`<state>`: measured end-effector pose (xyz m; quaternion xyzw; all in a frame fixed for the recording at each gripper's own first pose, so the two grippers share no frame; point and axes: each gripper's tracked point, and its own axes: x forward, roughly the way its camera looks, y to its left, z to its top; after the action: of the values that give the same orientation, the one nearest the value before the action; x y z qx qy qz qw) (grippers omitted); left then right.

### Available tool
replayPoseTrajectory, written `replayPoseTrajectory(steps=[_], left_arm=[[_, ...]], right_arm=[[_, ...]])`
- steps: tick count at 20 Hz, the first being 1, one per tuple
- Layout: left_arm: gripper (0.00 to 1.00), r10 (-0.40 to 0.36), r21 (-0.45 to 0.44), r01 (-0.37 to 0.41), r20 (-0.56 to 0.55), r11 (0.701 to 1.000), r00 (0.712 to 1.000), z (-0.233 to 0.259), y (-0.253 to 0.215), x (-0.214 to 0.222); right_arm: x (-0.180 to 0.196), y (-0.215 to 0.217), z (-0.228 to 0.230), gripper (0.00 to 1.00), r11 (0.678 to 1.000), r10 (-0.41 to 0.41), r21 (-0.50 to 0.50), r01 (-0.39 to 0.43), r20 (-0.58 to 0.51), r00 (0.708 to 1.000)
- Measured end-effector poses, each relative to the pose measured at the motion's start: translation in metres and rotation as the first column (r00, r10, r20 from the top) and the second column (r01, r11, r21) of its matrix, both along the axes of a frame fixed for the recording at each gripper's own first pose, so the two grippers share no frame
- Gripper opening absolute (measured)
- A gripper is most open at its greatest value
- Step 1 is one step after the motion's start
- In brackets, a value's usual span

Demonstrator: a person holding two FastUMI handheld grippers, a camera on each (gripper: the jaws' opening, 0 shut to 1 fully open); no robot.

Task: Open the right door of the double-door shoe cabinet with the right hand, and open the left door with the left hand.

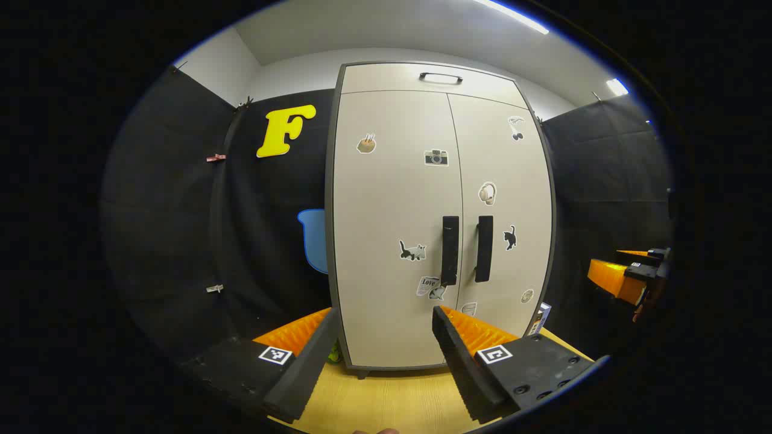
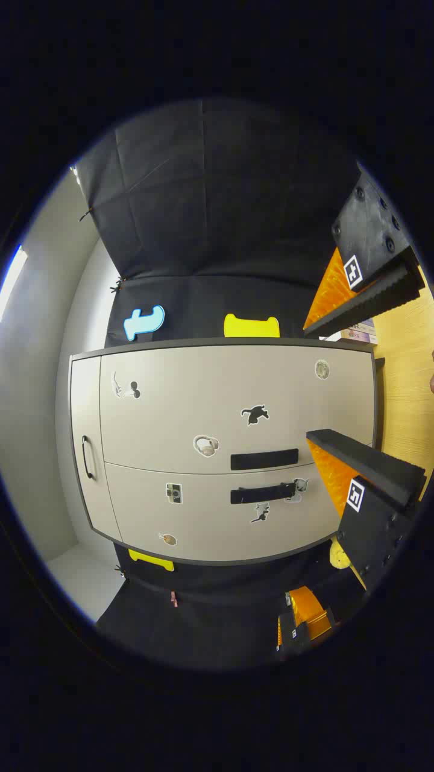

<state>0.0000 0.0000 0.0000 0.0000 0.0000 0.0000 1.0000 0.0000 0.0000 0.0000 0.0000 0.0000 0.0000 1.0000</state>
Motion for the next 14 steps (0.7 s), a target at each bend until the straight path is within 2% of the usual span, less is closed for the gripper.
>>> replayPoseTrajectory(steps=[14], left_arm=[[0.95,-0.012,0.022,0.012,-0.019,1.000,1.000,-0.017,-0.007,0.013]], right_arm=[[0.011,0.005,-0.020,0.98,0.999,0.025,-0.027,-0.026,-0.043,0.999]])
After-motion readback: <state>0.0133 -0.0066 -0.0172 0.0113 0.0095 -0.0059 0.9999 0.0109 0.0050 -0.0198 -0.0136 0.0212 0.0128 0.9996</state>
